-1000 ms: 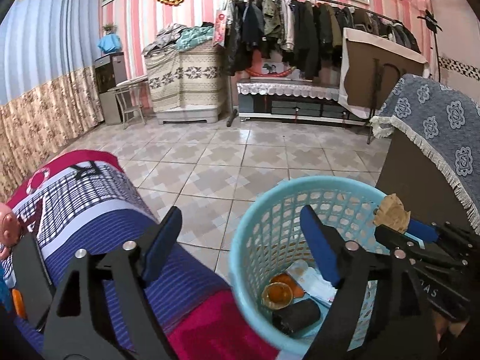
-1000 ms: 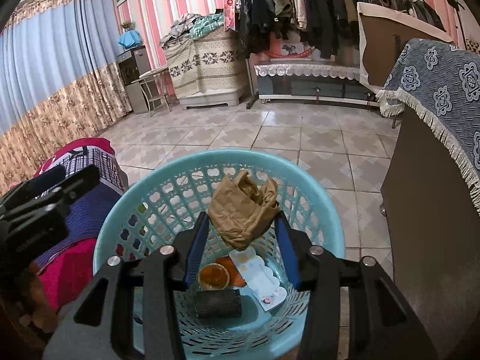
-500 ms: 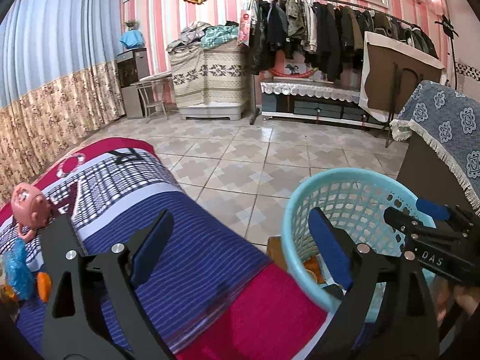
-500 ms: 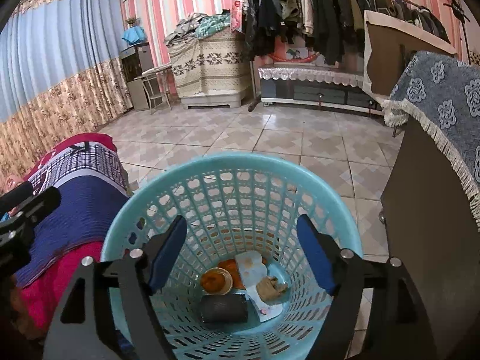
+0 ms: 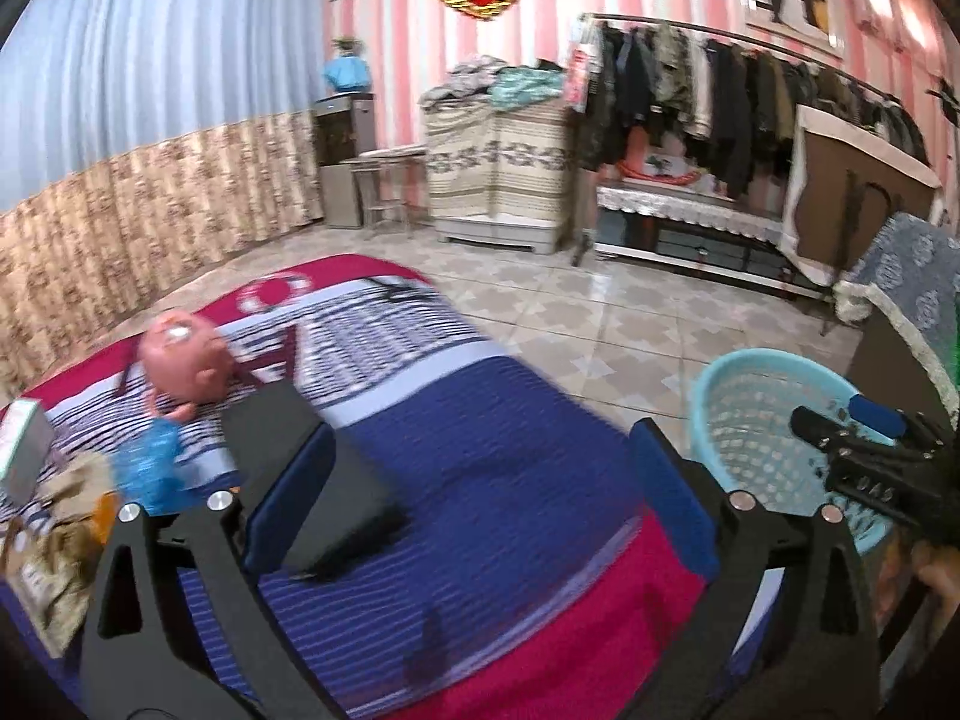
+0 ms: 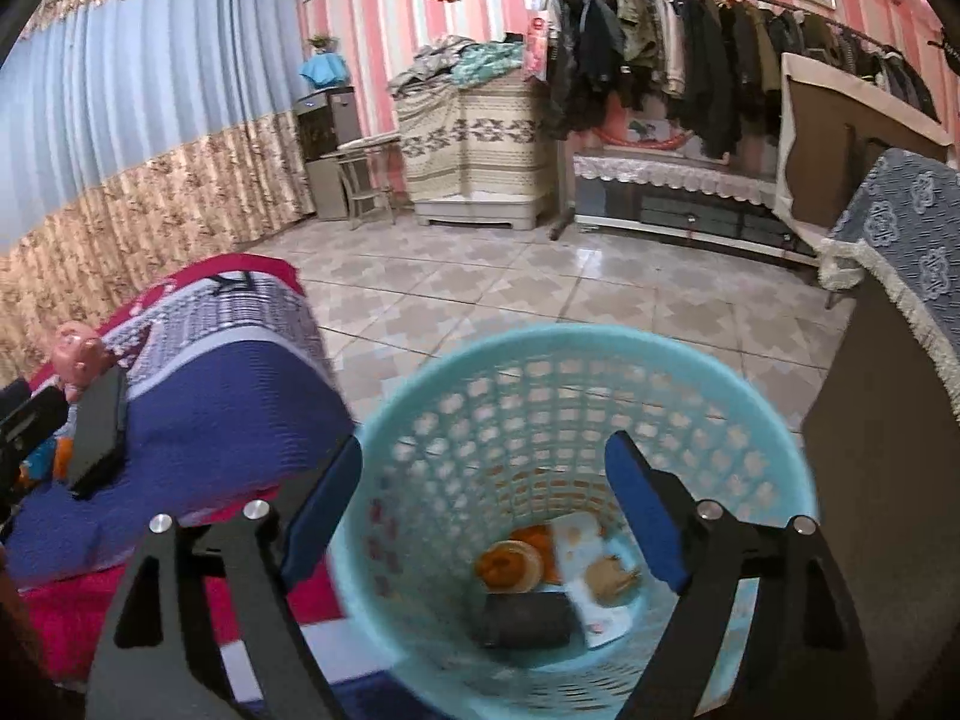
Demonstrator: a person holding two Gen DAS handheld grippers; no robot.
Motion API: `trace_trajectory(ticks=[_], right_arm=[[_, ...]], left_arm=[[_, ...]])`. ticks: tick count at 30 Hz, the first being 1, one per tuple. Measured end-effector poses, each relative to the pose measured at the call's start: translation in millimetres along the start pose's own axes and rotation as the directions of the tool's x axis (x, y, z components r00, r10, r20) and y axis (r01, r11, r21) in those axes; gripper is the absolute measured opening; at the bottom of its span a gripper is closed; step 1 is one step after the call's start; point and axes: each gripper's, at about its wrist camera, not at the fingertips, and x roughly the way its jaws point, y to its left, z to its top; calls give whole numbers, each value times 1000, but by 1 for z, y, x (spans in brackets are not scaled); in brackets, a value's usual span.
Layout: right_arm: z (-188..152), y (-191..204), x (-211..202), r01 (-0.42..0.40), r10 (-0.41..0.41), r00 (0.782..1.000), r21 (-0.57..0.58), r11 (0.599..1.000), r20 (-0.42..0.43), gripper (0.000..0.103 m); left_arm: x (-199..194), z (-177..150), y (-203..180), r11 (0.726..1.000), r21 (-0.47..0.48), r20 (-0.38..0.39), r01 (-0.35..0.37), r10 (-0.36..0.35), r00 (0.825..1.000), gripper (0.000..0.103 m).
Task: Collect trash
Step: 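Grasp the orange round lid with the right tool while the left tool grasps the khaki cloth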
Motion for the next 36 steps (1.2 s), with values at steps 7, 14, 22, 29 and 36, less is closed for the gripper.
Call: trace_trajectory(ticks=[7, 14, 22, 29, 36], right_arm=[[-7, 52, -9, -80, 81, 997, -72, 994, 7, 83], [-20, 103, -15, -175, 173, 985, -132, 976, -25, 83], [-34, 165, -17, -244, 235, 970, -233, 941, -68, 83], [-46, 224, -16, -354, 332, 935, -320, 879, -122, 83], [-56, 275, -17, -371, 349, 927, -456, 809, -135, 83]], left_arm=[[-25, -24, 88, 986, -85, -25, -145, 144, 989, 97], [-36, -46, 177, 942, -142, -77, -305, 297, 952, 97], [-29, -67, 235, 912, -192, -143, -364, 341, 929, 96], [-5, -74, 243, 936, -195, -217, -292, 249, 944, 55], [-24, -73, 246, 936, -198, -183, -292, 257, 949, 49]])
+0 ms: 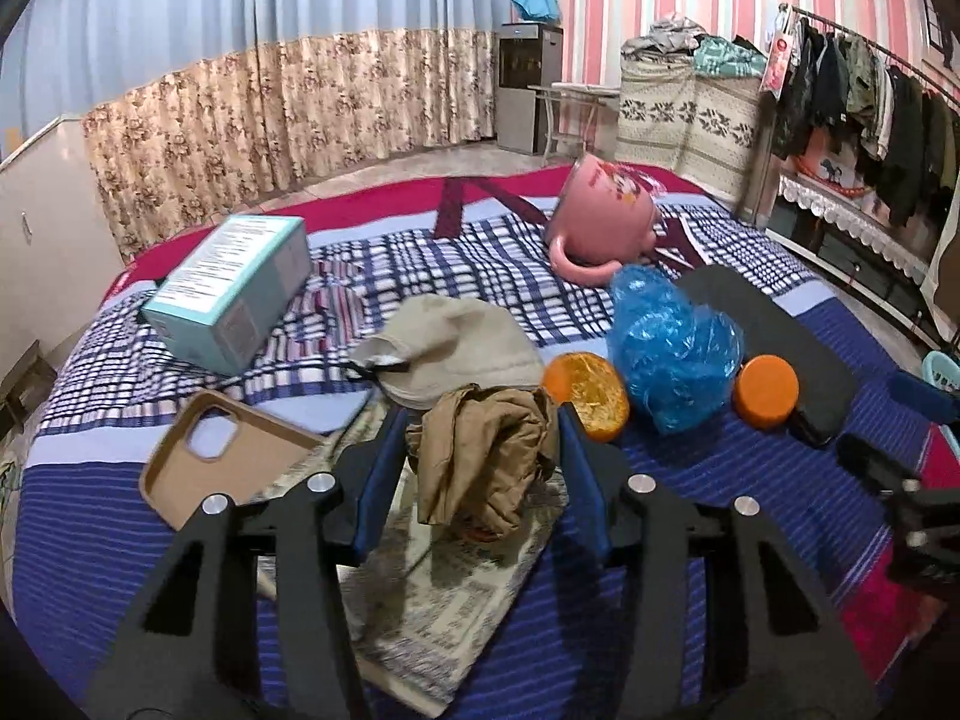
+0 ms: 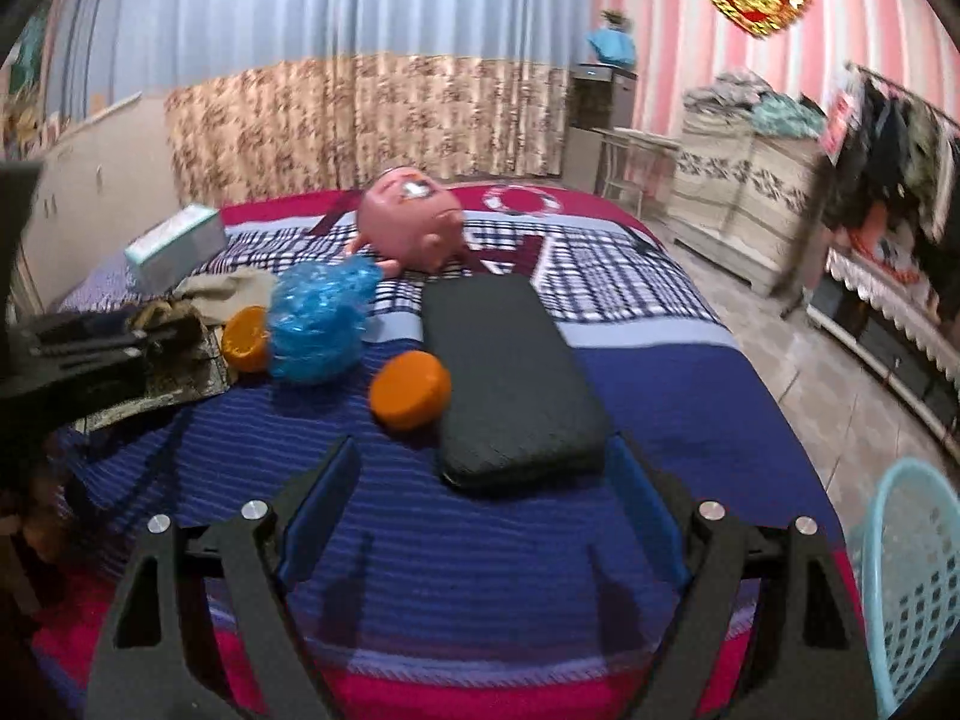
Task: Collect trash
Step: 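Grasp the orange round lid with the right tool while the left tool grasps the khaki cloth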
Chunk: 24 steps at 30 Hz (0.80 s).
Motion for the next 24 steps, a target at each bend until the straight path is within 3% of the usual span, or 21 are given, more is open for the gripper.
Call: trace_trajectory(ticks=[7, 13, 14, 15, 20, 24], right_arm=[[15, 32, 35, 36, -45, 996, -120, 992, -79, 82], [19, 47, 45, 62, -82, 992, -196, 979, -96, 52], [19, 46, 41, 52, -70, 994, -195, 979, -84, 41], [18, 44, 37, 41, -57, 995, -186, 982, -79, 39], [18, 23, 15, -9, 5, 999, -85, 996, -45, 39], [12, -2, -9, -7, 7, 999, -17, 1000, -34, 39]], left_arm=[[-18, 1, 24, 999, -39, 21, -11, 12, 1000, 49], [-22, 0, 31, 998, -56, 19, -21, 22, 1000, 49], [-23, 1, 31, 998, -59, 18, -24, 25, 1000, 49], [-24, 1, 30, 998, -60, 19, -23, 24, 1000, 49], [-33, 4, 22, 999, -45, 39, -19, 21, 999, 49], [-41, 7, 9, 999, -41, 62, -2, 4, 998, 49]])
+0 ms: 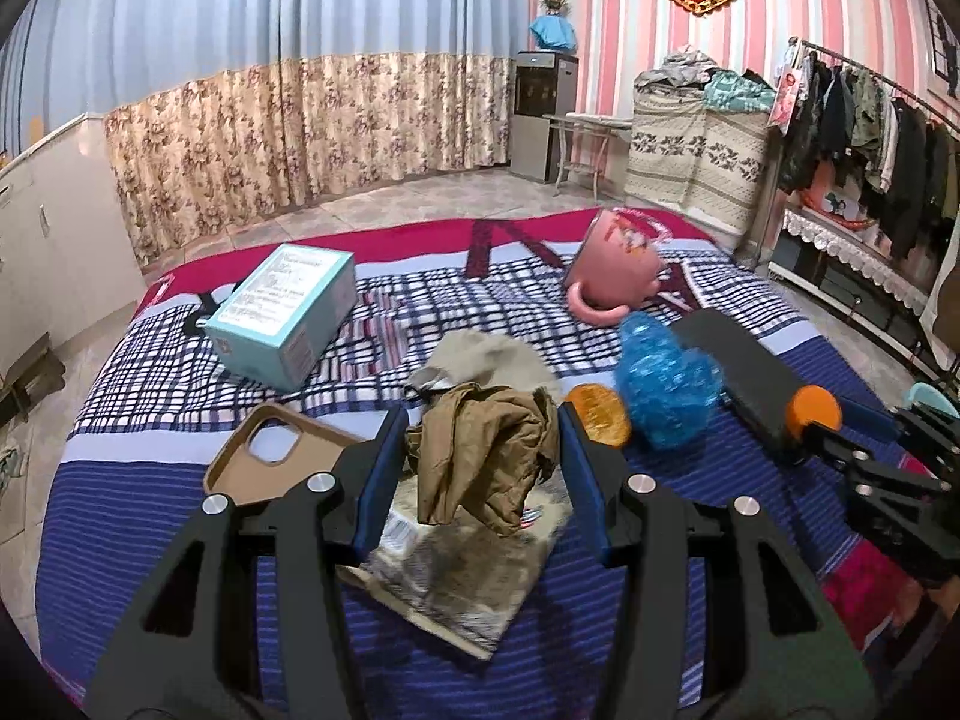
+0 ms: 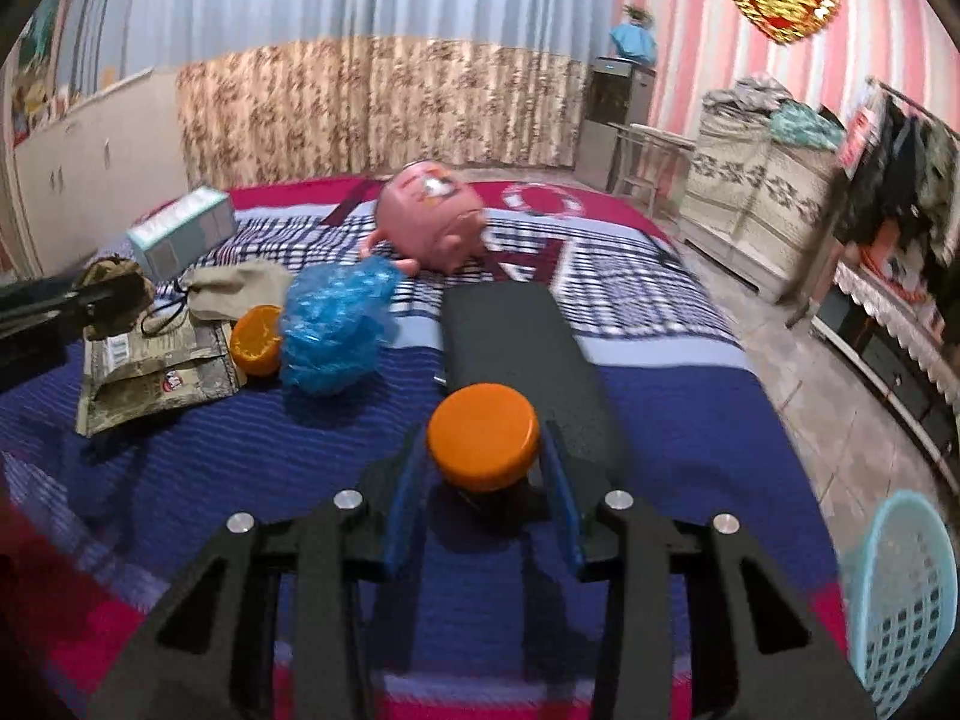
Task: Collect trash
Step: 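Grasp the orange round lid with the right tool while the left tool grasps the khaki cloth, then carry the lid and khaki cloth over the basket and open both tools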
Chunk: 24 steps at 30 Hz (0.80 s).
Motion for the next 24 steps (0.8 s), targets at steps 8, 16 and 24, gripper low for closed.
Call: trace_trajectory(ticks=[8, 16, 24], right_arm=[[-26, -72, -67, 88, -95, 995, 152, 984, 39, 39], [-63, -151, -101, 148, -180, 981, 320, 936, 71, 39], [-86, -199, -106, 211, -255, 965, 408, 888, 56, 39]], left_arm=[[-8, -1, -43, 998, 35, 18, 47, -48, 999, 49], [-17, -3, -105, 986, 118, 27, 115, -119, 993, 49], [-12, -7, -155, 974, 154, 5, 165, -168, 986, 49]])
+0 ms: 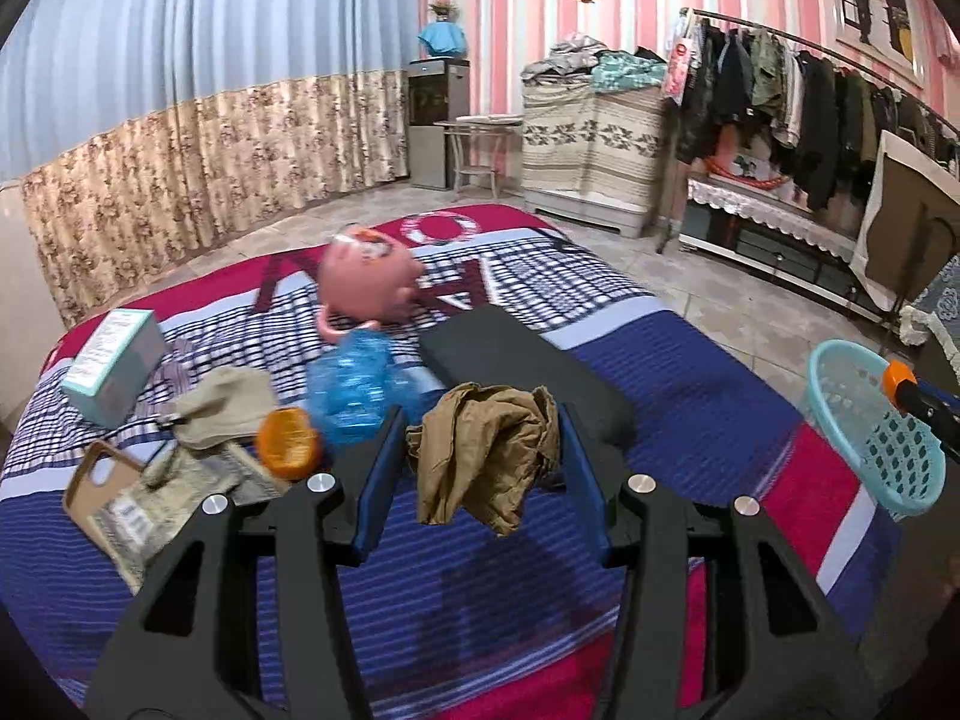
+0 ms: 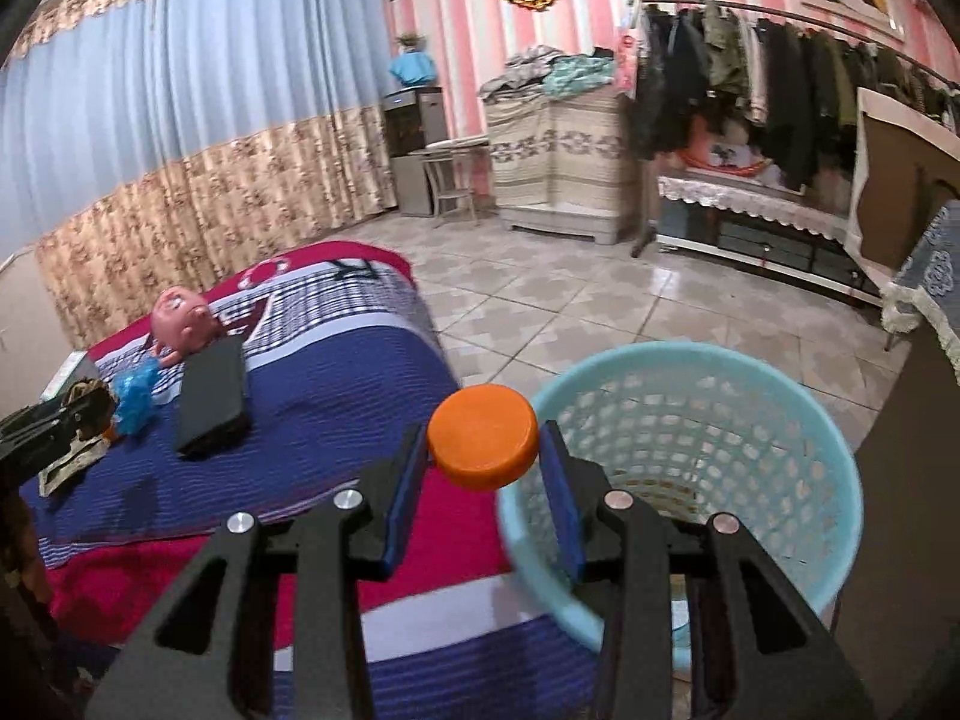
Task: Collect trash
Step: 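Carry the lid and khaki cloth over the basket and open both tools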
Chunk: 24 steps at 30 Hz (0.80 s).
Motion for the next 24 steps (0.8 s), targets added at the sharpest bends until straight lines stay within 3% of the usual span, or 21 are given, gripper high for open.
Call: trace_trajectory(ticks=[9, 24], right_arm=[[-3, -32, 1, 119, -119, 993, -14, 993, 2, 39], [-3, -109, -4, 213, -214, 977, 115, 970, 2, 39]], left_arm=[[6, 14, -50, 997, 40, 19, 74, -74, 997, 49], [28, 20, -150, 971, 137, -2, 196, -197, 980, 49]])
